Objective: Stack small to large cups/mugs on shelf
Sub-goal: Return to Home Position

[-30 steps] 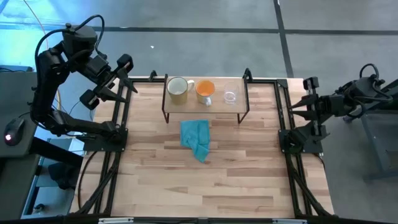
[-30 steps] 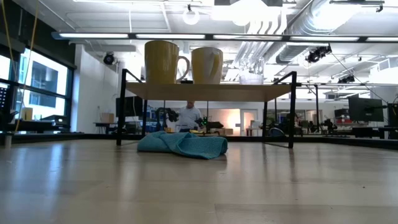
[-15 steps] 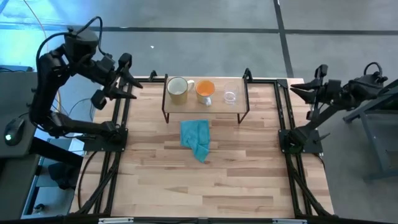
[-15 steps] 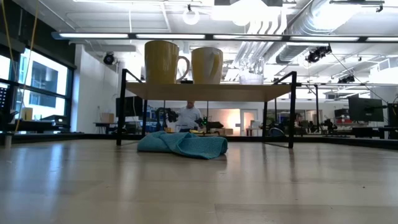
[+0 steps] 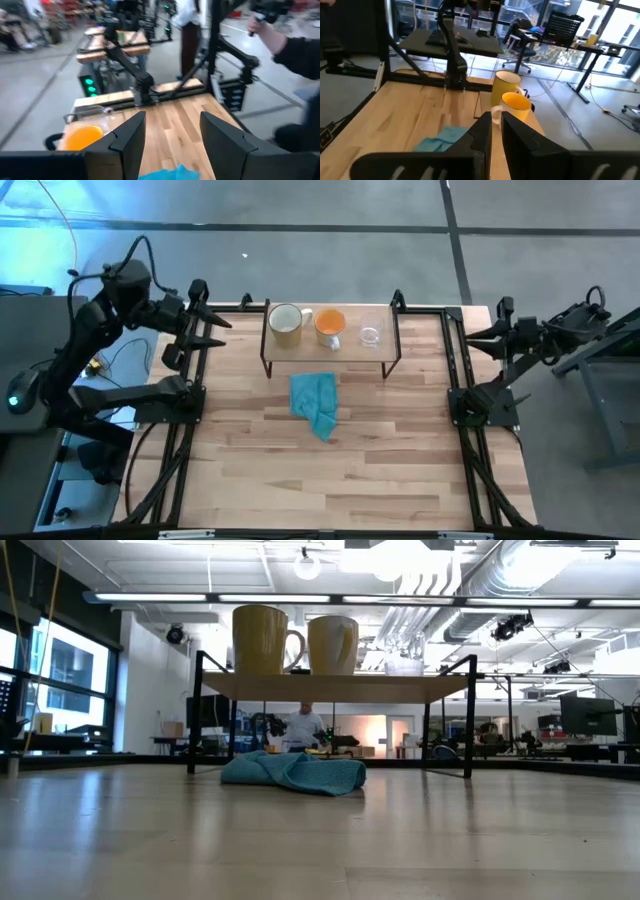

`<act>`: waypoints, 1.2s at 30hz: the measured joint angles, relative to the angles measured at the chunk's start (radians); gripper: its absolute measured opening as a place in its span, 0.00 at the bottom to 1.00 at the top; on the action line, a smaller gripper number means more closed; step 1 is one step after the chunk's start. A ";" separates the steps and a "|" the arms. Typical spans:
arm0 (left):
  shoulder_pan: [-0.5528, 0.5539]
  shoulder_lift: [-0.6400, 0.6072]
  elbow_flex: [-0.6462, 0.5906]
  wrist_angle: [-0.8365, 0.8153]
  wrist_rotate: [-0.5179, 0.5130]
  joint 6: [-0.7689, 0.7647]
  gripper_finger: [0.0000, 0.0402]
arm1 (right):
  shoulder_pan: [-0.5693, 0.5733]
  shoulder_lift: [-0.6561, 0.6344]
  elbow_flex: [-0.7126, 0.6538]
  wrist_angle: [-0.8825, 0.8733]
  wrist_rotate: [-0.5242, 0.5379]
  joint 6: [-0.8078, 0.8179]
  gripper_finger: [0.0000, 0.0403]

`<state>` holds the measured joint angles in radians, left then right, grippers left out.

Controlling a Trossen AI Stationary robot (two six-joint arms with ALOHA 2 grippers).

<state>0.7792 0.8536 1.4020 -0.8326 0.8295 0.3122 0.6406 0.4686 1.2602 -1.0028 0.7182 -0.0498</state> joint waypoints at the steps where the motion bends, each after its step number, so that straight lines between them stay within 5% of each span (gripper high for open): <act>1: 0.000 -0.023 -0.031 0.033 -0.019 -0.017 0.44 | 0.000 0.000 0.000 -0.003 -0.011 0.000 0.08; 6: 0.000 -0.112 -0.168 0.182 -0.103 -0.101 0.44 | 0.000 0.000 0.000 0.001 -0.019 -0.002 0.08; 18: -0.001 -0.246 -0.501 0.554 -0.118 -0.194 0.44 | 0.000 0.000 0.000 0.005 -0.092 0.025 0.08; 30: 0.000 -0.394 -0.773 0.903 -0.435 -0.292 0.44 | 0.000 0.000 0.000 -0.029 -0.072 0.026 0.08; 36: 0.000 -0.415 -0.862 1.041 -0.493 -0.347 0.44 | 0.000 -0.028 -0.071 0.024 -0.071 0.004 0.08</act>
<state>0.7788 0.4385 0.5397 0.2081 0.3367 -0.0350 0.6407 0.4405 1.1888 -0.9791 0.6468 -0.0454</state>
